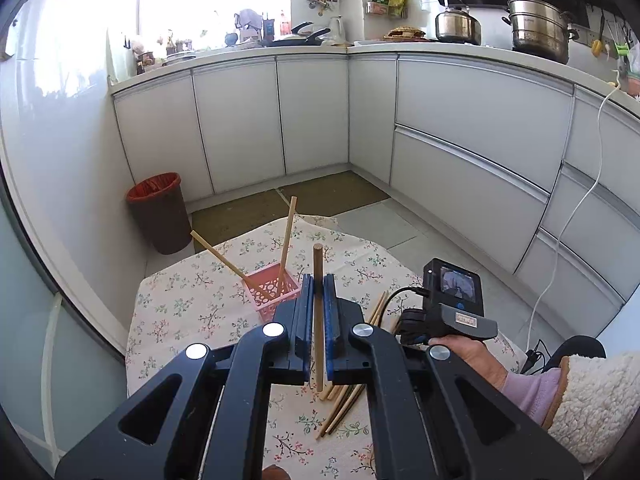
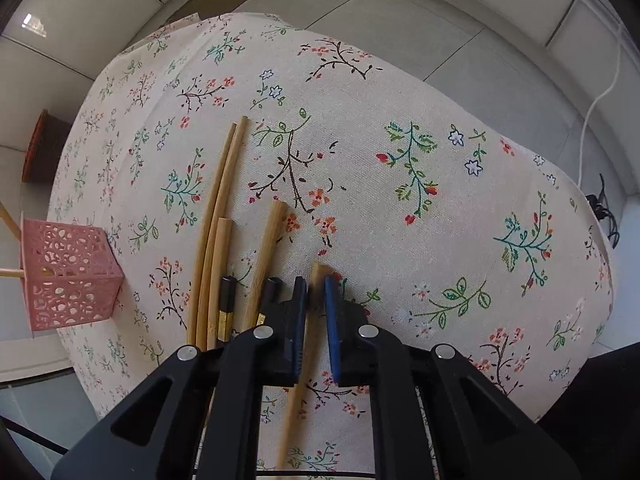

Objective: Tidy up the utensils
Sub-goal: 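Lift the chopstick with the right gripper and drop it into the pink basket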

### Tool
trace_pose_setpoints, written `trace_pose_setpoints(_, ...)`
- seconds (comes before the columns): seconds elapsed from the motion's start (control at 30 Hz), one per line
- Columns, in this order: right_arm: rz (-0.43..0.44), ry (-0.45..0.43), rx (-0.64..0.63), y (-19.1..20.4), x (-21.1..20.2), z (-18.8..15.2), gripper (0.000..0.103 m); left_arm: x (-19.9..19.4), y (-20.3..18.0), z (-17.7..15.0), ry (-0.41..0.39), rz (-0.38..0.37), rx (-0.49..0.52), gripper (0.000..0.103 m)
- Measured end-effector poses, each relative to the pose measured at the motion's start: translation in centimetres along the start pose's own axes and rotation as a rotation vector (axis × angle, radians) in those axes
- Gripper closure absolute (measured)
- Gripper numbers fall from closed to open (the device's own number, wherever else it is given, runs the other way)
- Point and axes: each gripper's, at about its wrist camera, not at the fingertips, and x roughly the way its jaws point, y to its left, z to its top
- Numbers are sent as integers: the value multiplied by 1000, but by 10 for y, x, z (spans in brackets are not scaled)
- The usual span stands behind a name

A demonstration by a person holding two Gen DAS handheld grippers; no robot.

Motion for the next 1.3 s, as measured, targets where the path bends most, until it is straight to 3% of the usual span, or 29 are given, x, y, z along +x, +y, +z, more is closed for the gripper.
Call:
trace_pose_setpoints(0.17,157,-32,-82,-10,-43,-14,95,-2,12,3,-7,-3,-51,99)
trace_pose_setpoints(0.37,290,-166,-281,14,-121,-37,95,-3,15,7,-14,1,-87,99)
trace_pose_setpoints(0.6,351,-292,-420,29,-190,-56,95,0,20,13,-18,19,-131,99)
trace_pose_setpoints(0.93,469,-443,-468,63,-266,-29,95,5,39,52,-67,113,-206,99)
trace_pose_setpoints(1.3,530,-541,-506,116,-290,8,95,47,61,102,-108,195,-252,99)
